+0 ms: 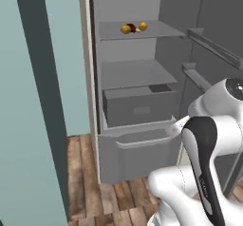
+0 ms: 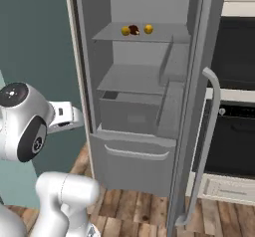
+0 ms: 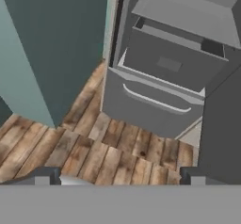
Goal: Place one lemon and one steak in each tupperware on the nearby counter, to pack two identical lunches.
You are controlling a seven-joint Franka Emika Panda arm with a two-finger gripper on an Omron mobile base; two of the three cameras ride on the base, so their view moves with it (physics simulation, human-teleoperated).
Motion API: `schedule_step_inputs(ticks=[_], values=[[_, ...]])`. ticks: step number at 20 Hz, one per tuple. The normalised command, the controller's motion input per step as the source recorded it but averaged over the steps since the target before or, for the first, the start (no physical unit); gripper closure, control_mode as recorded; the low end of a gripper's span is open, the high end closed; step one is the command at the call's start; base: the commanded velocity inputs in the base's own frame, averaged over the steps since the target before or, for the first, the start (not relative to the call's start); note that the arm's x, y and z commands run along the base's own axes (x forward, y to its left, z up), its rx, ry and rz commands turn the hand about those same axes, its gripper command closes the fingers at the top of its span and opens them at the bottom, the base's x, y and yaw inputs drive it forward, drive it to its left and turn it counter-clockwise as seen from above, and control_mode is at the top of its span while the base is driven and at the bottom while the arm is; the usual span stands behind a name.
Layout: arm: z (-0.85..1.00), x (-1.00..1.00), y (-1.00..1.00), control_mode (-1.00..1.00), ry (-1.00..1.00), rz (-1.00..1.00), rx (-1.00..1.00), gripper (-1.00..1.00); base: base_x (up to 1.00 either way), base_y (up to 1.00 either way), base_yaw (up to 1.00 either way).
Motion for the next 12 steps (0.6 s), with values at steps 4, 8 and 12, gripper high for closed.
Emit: schedule_step_inputs(ticks=[4, 8, 12], values=[[0.00, 0.00, 0.00, 1.00, 0.00, 0.00, 0.00, -1.00, 0.27, 0.68, -0.47], [0.00, 0.00, 0.00, 1.00, 0.00, 0.00, 0.00, -1.00, 0.27, 0.49, -0.29], [0.00, 0.00, 0.00, 1.00, 0.00, 0.00, 0.00, -1.00, 0.26, 0.03, -0.15]])
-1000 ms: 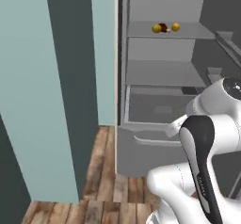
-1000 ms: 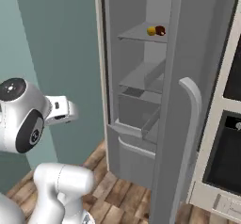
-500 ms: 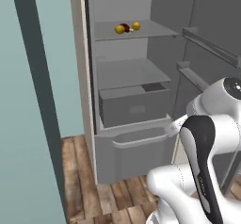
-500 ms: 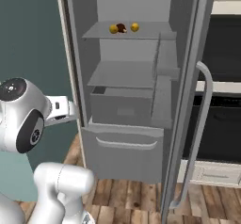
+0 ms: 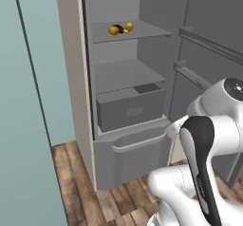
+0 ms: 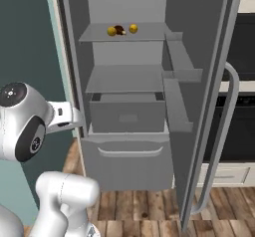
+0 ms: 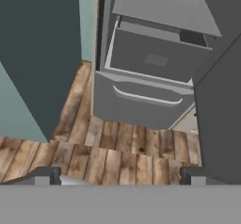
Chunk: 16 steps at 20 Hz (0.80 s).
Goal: Place one lemon and one steak in each tupperware on the nearby counter, to pack two identical lunches.
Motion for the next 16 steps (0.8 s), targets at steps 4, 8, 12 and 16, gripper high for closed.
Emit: schedule_step_inputs(ticks=[4, 8, 12, 16], values=[[0.00, 0.00, 0.00, 1.00, 0.00, 0.00, 0.00, -1.00, 0.39, -0.15, -0.10], [0.00, 0.00, 0.00, 1.00, 0.00, 0.00, 0.00, -1.00, 0.39, -0.02, -0.06], [0.00, 0.00, 0.00, 1.00, 0.00, 0.00, 0.00, -1.00, 0.30, -0.15, -0.03], [0.00, 0.00, 0.00, 1.00, 0.00, 0.00, 0.00, -1.00, 0.45, -0.17, -0.02]])
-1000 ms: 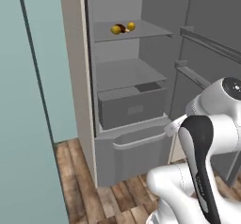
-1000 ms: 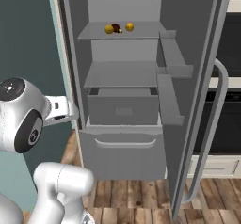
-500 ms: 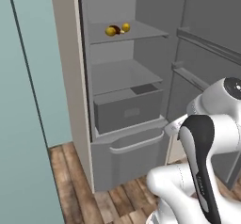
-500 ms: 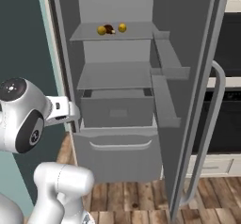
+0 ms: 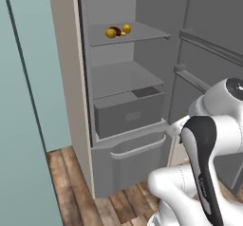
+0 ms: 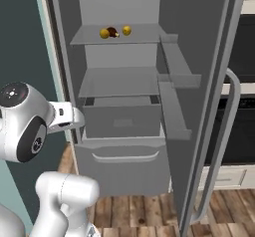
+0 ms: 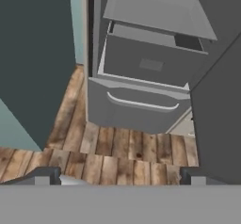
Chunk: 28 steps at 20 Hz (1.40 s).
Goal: Place one lemon and one steak in each tupperware on the nearby counter, to pack two identical lunches.
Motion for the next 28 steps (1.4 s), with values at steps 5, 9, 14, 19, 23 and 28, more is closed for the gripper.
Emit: schedule_step_inputs(ticks=[5, 9, 14, 19, 23, 28], values=[[0.00, 0.00, 0.00, 1.00, 0.00, 0.00, 0.00, -1.00, 0.84, -0.17, 0.00], [0.00, 0.00, 0.00, 1.00, 0.00, 0.00, 0.00, -1.00, 0.89, -0.25, 0.00], [0.00, 0.00, 0.00, 1.00, 0.00, 0.00, 0.00, -1.00, 0.66, -0.26, 0.00], [0.00, 0.00, 0.00, 1.00, 0.00, 0.00, 0.00, -1.00, 0.67, -0.04, 0.00], [0.00, 0.00, 0.00, 1.00, 0.00, 0.00, 0.00, -1.00, 0.56, 0.00, 0.01], [0.00, 0.00, -0.03, -1.00, 0.00, 0.02, 0.00, -1.00, 0.14, 0.00, 0.01]])
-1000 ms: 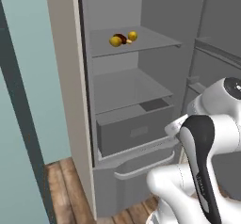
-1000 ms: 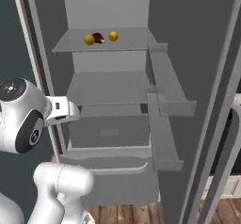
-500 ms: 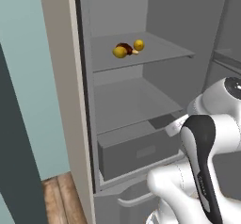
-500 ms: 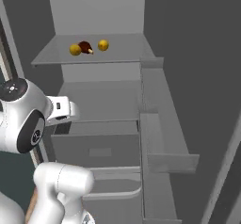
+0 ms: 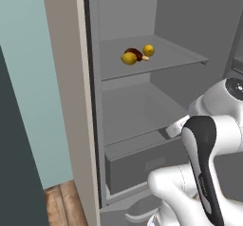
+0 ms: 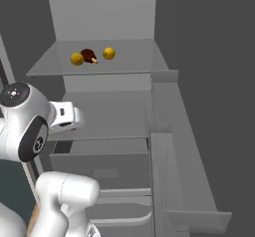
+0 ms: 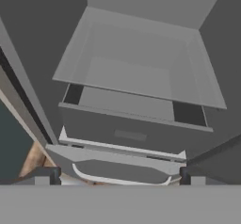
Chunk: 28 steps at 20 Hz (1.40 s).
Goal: Place one lemon and one steak in each tupperware on the nearby counter, to pack two identical lunches.
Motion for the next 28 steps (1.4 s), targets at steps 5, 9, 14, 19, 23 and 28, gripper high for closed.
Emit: schedule_step_inputs(ticks=[5, 9, 14, 19, 23, 28], values=[[0.07, -0.07, 0.00, -1.00, -0.08, -0.02, 0.00, -1.00, 0.00, 0.00, 0.00], [0.51, -0.05, 0.00, -1.00, -0.22, -0.05, 0.01, -1.00, 0.00, 0.00, 0.00], [0.60, 0.09, 0.00, -1.00, -0.06, -0.24, 0.00, -1.00, 0.00, 0.00, 0.00], [0.40, 0.11, 0.00, -1.00, 0.00, -0.23, 0.00, -1.00, 0.00, 0.00, 0.00], [0.32, 0.00, -0.10, -1.00, 0.00, -0.06, 0.04, -1.00, 0.00, 0.00, 0.00], [0.21, 0.00, -0.42, -1.00, 0.00, 0.07, 0.23, -1.00, 0.00, 0.00, 0.00]])
